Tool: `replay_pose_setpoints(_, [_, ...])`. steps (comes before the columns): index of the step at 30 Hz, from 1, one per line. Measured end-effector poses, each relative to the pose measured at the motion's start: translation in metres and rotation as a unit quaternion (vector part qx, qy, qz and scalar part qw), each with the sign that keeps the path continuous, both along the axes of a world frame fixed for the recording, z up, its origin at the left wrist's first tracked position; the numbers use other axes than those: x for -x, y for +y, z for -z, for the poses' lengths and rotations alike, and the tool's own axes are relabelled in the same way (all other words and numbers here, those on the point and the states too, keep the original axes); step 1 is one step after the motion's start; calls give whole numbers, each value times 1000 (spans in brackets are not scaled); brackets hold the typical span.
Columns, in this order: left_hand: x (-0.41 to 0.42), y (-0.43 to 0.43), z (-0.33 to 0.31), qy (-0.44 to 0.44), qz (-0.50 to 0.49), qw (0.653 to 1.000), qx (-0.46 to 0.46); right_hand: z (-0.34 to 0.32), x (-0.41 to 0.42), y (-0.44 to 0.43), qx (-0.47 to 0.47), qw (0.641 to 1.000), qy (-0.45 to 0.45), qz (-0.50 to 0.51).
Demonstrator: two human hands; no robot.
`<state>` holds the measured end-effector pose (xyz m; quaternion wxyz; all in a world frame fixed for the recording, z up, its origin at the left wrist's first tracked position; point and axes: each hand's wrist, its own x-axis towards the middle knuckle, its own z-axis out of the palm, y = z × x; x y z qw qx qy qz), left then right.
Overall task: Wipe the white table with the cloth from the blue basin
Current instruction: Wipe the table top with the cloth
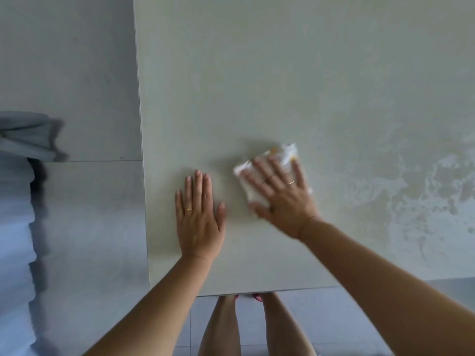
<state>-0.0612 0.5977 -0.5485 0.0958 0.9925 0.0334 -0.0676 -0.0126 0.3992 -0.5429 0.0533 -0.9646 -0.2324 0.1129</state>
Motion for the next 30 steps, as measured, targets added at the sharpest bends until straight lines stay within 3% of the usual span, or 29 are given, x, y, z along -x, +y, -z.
replay_pose_setpoints(4, [0,2,6,10,10,1000,-17,-1,-14,-19,1,972,14,235])
replay_pose_setpoints(6, [1,1,8,-2,4,1000,-12,-3,10,15,-12,962,15,274])
replay_pose_setpoints(9, [2,2,8,-20,6,1000,0,-7,62,44,-34,995,13,93])
replay_pose_setpoints(11, [1,3,8,-24,7,1000,2,-4,60,20,-30,999,10,-31])
replay_pose_setpoints(12, [1,2,7,-25,6,1000,2,-3,51,2,-22,999,4,-43])
replay_pose_setpoints(14, [2,2,8,-22,5,1000,-2,-1,27,-35,3,999,-4,42])
replay_pose_setpoints(16, [1,2,8,-17,6,1000,-7,-2,10,-56,6,981,17,192])
replay_pose_setpoints(19, [1,0,8,-20,-1,1000,-3,-3,27,-17,7,948,24,317])
replay_pose_setpoints(20, [2,0,6,-21,-1,1000,0,-5,41,3,-2,956,30,293])
replay_pose_setpoints(23, [1,-3,0,-11,7,1000,2,-8,72,14,8,997,38,69])
replay_pose_setpoints(25, [1,-1,-3,-16,5,1000,2,-7,60,-18,15,999,20,21])
replay_pose_setpoints(27, [19,-1,-8,-36,5,999,3,-5,49,-46,19,993,31,116])
replay_pose_setpoints(30, [77,-7,-8,-34,31,999,18,-5,57,-36,-4,951,38,307])
